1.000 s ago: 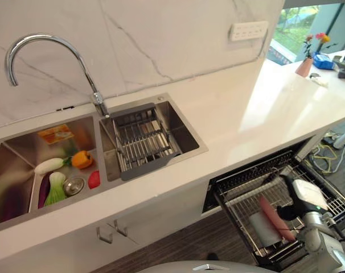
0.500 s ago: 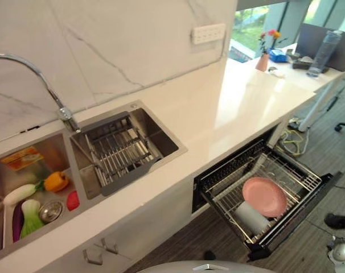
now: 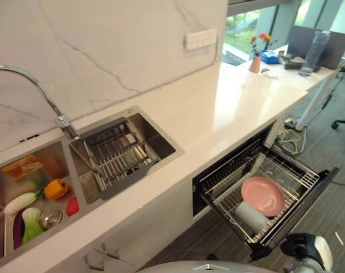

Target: Place the dishes in the dishwasher.

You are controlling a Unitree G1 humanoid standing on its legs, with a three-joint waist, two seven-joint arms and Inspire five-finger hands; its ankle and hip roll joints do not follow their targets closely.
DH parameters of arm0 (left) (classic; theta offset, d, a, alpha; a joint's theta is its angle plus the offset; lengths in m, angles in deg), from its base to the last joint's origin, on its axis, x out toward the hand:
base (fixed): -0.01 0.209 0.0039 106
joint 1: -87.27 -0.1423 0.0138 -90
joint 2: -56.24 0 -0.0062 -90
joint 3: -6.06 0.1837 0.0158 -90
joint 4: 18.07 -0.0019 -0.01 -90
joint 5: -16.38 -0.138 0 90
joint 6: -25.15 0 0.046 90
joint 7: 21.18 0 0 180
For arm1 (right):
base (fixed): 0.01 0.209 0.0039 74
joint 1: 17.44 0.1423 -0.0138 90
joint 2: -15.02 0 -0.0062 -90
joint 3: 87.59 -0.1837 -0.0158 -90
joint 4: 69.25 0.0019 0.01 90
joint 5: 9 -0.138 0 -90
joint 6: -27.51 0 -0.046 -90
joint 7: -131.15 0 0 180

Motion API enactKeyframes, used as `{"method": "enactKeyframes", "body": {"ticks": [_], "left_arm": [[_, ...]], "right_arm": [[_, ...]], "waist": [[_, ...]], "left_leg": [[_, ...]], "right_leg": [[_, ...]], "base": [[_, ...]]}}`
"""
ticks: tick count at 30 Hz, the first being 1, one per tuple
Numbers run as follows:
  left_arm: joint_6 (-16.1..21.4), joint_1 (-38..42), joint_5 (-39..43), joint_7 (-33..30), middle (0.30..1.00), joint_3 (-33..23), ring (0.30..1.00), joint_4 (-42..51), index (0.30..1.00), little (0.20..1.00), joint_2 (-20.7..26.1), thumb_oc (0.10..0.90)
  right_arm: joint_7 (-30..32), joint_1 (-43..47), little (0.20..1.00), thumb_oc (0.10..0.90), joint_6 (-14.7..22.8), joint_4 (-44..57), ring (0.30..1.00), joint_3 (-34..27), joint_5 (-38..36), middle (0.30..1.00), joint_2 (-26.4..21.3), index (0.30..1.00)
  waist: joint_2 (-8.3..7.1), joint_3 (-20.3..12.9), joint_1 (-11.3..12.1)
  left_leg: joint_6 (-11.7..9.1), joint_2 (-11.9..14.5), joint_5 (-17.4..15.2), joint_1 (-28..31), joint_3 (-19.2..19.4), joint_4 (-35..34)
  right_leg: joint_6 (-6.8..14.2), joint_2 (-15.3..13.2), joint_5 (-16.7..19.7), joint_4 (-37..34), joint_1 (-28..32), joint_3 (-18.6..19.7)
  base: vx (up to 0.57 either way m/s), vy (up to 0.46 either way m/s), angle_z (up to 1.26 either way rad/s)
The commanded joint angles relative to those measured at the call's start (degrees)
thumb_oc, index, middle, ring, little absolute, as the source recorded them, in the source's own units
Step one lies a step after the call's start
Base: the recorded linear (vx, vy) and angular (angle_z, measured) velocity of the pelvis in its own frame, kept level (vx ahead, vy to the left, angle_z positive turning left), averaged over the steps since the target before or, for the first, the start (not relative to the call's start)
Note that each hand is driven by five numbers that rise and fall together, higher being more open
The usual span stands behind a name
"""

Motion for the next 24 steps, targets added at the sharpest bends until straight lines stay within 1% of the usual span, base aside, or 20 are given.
{"method": "enactKeyframes", "body": {"ticks": [1, 5, 6, 7, 8, 9, 10, 11, 14, 15, 16, 17, 18, 19, 20, 21, 23, 24], "left_arm": [[1.0, 6.2, 2.1, -0.2, 0.900, 2.4, 0.900, 0.6, 0.900, 0.900, 0.2, 0.800], [0.7, 5.1, 1.5, -0.2, 0.900, 2.8, 0.900, 0.8, 0.900, 0.900, 0.9, 0.800], [0.6, 4.8, 1.5, -0.2, 0.900, 2.8, 0.900, 0.8, 0.900, 0.900, 1.1, 0.800], [0.6, 4.8, 1.5, -0.2, 0.900, 2.8, 0.900, 0.8, 0.900, 0.900, 1.0, 0.800], [0.6, 4.5, 1.6, -0.1, 0.900, 2.9, 0.900, 0.4, 0.900, 0.900, 1.4, 0.800], [0.5, 4.3, 1.7, -0.1, 0.900, 3.0, 0.900, 0.2, 0.900, 0.900, 1.6, 0.800], [0.5, 4.3, 1.7, -0.1, 0.900, 3.0, 0.900, 0.2, 0.900, 0.900, 1.6, 0.800], [0.4, 4.1, 1.6, 0.0, 0.900, 3.3, 0.900, -0.4, 0.900, 0.900, 1.8, 0.800], [0.3, 3.9, 1.4, 0.1, 0.900, 3.9, 0.900, -1.8, 0.900, 0.900, 2.0, 0.800], [0.3, 4.1, 1.3, 0.0, 0.900, 4.1, 0.900, -2.1, 0.900, 0.900, 2.1, 0.800], [0.2, 4.3, 1.4, 0.0, 0.900, 4.4, 0.900, -2.5, 0.900, 0.900, 2.2, 0.800], [0.2, 4.6, 1.6, -0.1, 0.900, 4.7, 0.900, -2.6, 0.900, 0.900, 2.2, 0.800], [0.1, 4.9, 2.0, -0.1, 0.900, 5.2, 0.900, -2.9, 0.900, 0.900, 2.5, 0.800], [0.1, 5.0, 2.2, 0.0, 0.900, 5.4, 0.900, -3.1, 0.900, 0.900, 2.4, 0.800], [0.1, 5.0, 2.2, 0.0, 0.900, 5.4, 0.900, -3.1, 0.900, 0.900, 2.4, 0.800], [0.1, 4.9, 3.1, -0.1, 0.900, 5.4, 0.900, -3.9, 0.900, 0.900, 2.2, 0.800], [0.0, 4.8, 3.7, -0.4, 0.900, 5.1, 0.900, -4.6, 0.900, 0.900, 1.8, 0.800], [0.0, 4.9, 4.2, -0.8, 0.900, 4.7, 0.900, -5.3, 0.900, 0.900, 1.3, 0.800]], "right_arm": [[-0.6, 13.1, 0.300, 0.400, 6.8, 0.6, 0.300, -3.6, -1.4, 0.300, -4.0, 0.300], [-1.6, 18.7, 0.300, 0.400, 6.9, -0.2, 0.300, -1.3, -1.5, 0.300, -6.8, 0.300], [-1.5, 20.1, 0.300, 0.400, 7.0, -0.5, 0.300, -1.0, -1.7, 0.300, -7.5, 0.300], [-1.5, 20.1, 0.300, 0.400, 7.0, -0.5, 0.300, -1.0, -1.7, 0.300, -7.6, 0.300], [-1.4, 22.9, 0.300, 0.400, 7.2, -1.4, 0.300, -0.7, -2.5, 0.300, -8.4, 0.300], [-1.3, 24.3, 0.300, 0.400, 7.2, -1.6, 0.300, -0.5, -2.8, 0.300, -9.0, 0.300], [-1.3, 24.5, 0.300, 0.400, 7.3, -1.8, 0.300, -0.4, -2.9, 0.300, -9.0, 0.300], [-0.9, 26.2, 0.300, 0.400, 7.5, -1.6, 0.300, -0.5, -3.2, 0.300, -10.1, 0.300], [-0.4, 28.6, 0.300, 0.400, 8.0, -0.9, 0.300, -0.7, -2.9, 0.300, -12.1, 0.300], [-0.2, 29.2, 0.300, 0.400, 8.2, -0.6, 0.300, -0.6, -2.9, 0.300, -12.7, 0.300], [0.0, 30.0, 0.300, 0.400, 8.4, 0.0, 0.300, -0.7, -2.9, 0.300, -13.6, 0.300], [0.3, 30.7, 0.300, 0.400, 8.6, 0.1, 0.300, -1.0, -2.9, 0.300, -14.1, 0.300], [1.0, 32.5, 0.300, 0.400, 9.1, 0.4, 0.300, -1.1, -3.4, 0.300, -15.5, 0.300], [1.3, 33.4, 0.300, 0.400, 9.3, 0.6, 0.300, -1.1, -3.6, 0.300, -15.9, 0.300], [1.3, 33.4, 0.300, 0.400, 9.3, 0.6, 0.300, -1.1, -3.6, 0.300, -15.9, 0.300], [1.3, 35.3, 0.300, 0.400, 9.6, 0.8, 0.300, -0.4, -3.8, 0.300, -16.2, 0.300], [1.2, 36.2, 0.300, 0.400, 9.7, 1.0, 0.300, 0.3, -3.8, 0.300, -16.3, 0.300], [0.8, 37.7, 0.300, 0.400, 9.9, 1.5, 0.300, 1.8, -3.5, 0.300, -16.0, 0.300]], "waist": [[-0.03, 2.0, 2.5], [0.26, 1.9, 5.2], [0.36, 2.0, 5.7], [0.36, 2.0, 5.7], [0.53, 2.1, 7.1], [0.61, 2.2, 7.9], [0.63, 2.3, 7.8], [0.85, 2.6, 8.9], [0.97, 2.8, 10.8], [1.08, 2.9, 10.9], [1.12, 3.2, 11.8], [1.25, 3.3, 12.0], [1.46, 3.8, 13.3], [1.60, 4.0, 13.5], [1.60, 4.0, 13.5], [1.85, 4.4, 14.1], [2.02, 4.6, 14.2], [2.20, 5.1, 14.5]], "left_leg": [[4.7, -0.6, -7.8, 4.4, -3.5, 2.3], [4.1, 0.1, -6.9, 3.3, -5.8, 2.5], [4.0, 0.2, -6.7, 3.0, -6.4, 2.5], [4.0, 0.2, -6.7, 3.0, -6.5, 2.6], [3.7, 0.5, -6.2, 2.2, -7.8, 2.5], [3.5, 0.6, -5.9, 1.7, -8.5, 2.6], [3.5, 0.7, -5.9, 1.6, -8.6, 2.6], [3.2, 0.9, -5.3, 0.4, -10.4, 2.9], [2.6, 1.4, -4.2, -1.2, -13.0, 2.7], [2.4, 1.6, -3.7, -1.9, -14.3, 2.7], [2.1, 1.8, -3.1, -2.7, -15.1, 2.6], [1.8, 2.0, -2.6, -3.6, -16.4, 2.5], [1.2, 2.5, -1.6, -5.3, -18.5, 2.3], [1.0, 2.6, -1.2, -5.9, -19.5, 2.2], [1.0, 2.6, -1.2, -5.9, -19.5, 2.2], [0.7, 2.6, -0.6, -6.9, -20.7, 2.0], [0.7, 2.6, -0.4, -7.3, -21.1, 1.9], [0.6, 2.4, 0.1, -7.7, -21.1, 1.6]], "right_leg": [[5.6, -4.6, -0.6, 2.0, -5.8, -0.8], [5.3, -5.2, -1.6, 1.6, -4.3, -3.9], [5.3, -5.3, -1.8, 1.6, -3.9, -4.7], [5.2, -5.3, -1.8, 1.6, -3.9, -4.8], [5.1, -5.5, -2.2, 1.4, -3.2, -6.3], [5.0, -5.6, -2.4, 1.4, -3.0, -6.9], [4.9, -5.6, -2.4, 1.4, -3.0, -7.1], [4.7, -5.9, -2.8, 1.4, -2.4, -8.9], [4.4, -6.2, -3.4, 1.4, -1.3, -11.6], [4.2, -6.3, -3.7, 1.4, -0.9, -12.9], [4.0, -6.4, -4.0, 1.5, -0.7, -14.0], [3.8, -6.4, -4.3, 1.5, -0.5, -15.4], [3.5, -6.5, -4.8, 1.6, -0.1, -17.7], [3.4, -6.5, -5.0, 1.6, 0.1, -18.8], [3.4, -6.5, -5.0, 1.6, 0.1, -18.8], [3.2, -6.7, -5.2, 1.6, 0.3, -20.2], [3.2, -6.7, -5.2, 1.5, 0.3, -20.7], [3.3, -6.7, -5.2, 1.5, 0.1, -20.8]], "base": [[0.00, -0.034, 0.27], [0.01, -0.040, 0.37], [0.01, -0.029, 0.35], [0.00, -0.037, 0.37], [-0.01, -0.033, 0.32], [-0.01, -0.035, 0.34], [-0.02, -0.033, 0.33], [-0.01, -0.038, 0.46], [-0.01, -0.050, 0.67], [-0.02, -0.056, 0.70], [-0.03, -0.059, 0.57], [-0.04, -0.086, 0.48], [-0.03, -0.087, 0.45], [-0.02, -0.070, 0.31], [0.00, -0.055, 0.80], [0.00, -0.033, 0.89], [-0.01, -0.020, 0.84], [-0.02, -0.002, 0.42]]}}
